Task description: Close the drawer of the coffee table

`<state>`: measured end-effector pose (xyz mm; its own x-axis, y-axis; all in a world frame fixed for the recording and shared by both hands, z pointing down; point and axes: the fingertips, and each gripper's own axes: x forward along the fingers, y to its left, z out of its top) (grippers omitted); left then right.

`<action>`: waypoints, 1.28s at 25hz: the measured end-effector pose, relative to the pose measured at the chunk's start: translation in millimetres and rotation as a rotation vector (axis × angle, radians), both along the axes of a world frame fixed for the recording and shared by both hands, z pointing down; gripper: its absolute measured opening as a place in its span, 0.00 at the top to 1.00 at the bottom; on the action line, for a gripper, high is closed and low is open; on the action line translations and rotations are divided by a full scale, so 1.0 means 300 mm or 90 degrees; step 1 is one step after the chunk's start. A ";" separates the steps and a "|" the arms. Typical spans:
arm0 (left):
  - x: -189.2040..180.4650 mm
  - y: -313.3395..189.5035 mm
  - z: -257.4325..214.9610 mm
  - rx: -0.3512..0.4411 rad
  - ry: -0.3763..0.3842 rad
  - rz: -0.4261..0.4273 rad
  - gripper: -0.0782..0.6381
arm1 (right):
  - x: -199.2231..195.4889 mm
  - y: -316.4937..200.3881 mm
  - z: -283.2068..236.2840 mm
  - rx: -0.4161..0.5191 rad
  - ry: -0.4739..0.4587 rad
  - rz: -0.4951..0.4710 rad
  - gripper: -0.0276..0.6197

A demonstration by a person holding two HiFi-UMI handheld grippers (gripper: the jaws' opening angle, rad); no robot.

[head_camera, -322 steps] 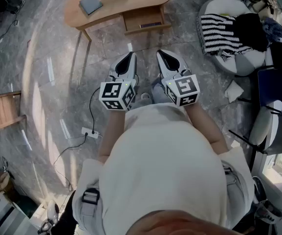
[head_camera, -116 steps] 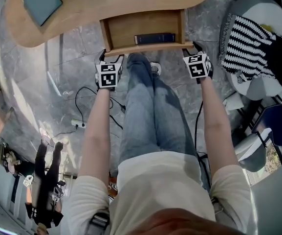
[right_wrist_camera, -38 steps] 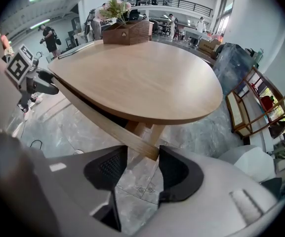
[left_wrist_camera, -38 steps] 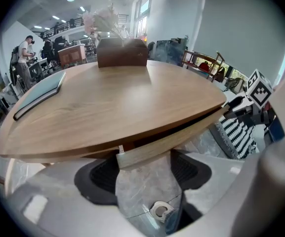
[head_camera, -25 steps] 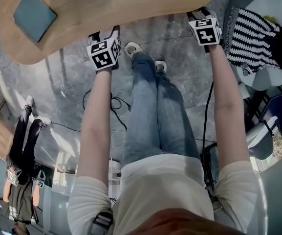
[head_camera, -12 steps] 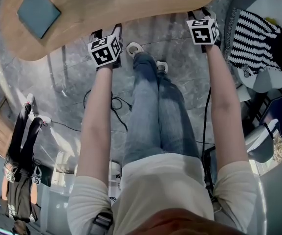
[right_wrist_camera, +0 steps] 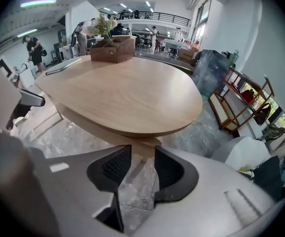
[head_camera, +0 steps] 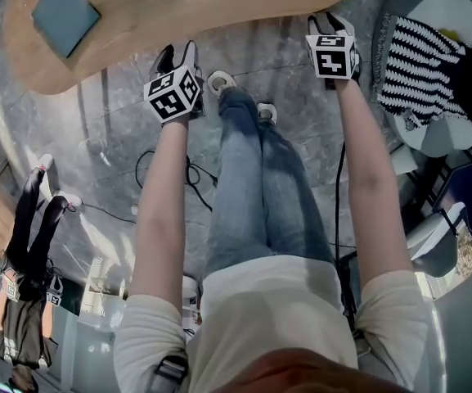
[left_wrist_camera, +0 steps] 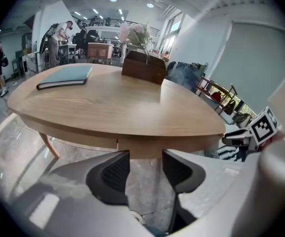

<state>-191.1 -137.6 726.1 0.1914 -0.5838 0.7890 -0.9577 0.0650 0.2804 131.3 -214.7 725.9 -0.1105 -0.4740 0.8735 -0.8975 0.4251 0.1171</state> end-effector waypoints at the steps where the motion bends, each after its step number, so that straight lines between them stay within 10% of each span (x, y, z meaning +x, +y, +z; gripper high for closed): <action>1: 0.003 0.010 -0.005 0.003 0.000 -0.006 0.61 | -0.009 0.011 -0.004 0.001 -0.006 -0.002 0.73; 12: 0.068 0.116 -0.093 0.032 0.020 -0.066 0.88 | -0.095 0.117 -0.141 0.084 -0.081 -0.023 0.95; 32: 0.259 0.366 -0.412 0.091 0.062 -0.104 0.89 | -0.120 0.461 -0.481 0.130 -0.235 -0.007 0.95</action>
<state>-113.5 -27.8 602.5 0.1569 -0.7175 0.6786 -0.9054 0.1701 0.3891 95.5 -76.3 581.7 -0.4044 -0.6304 0.6626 -0.8904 0.4368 -0.1278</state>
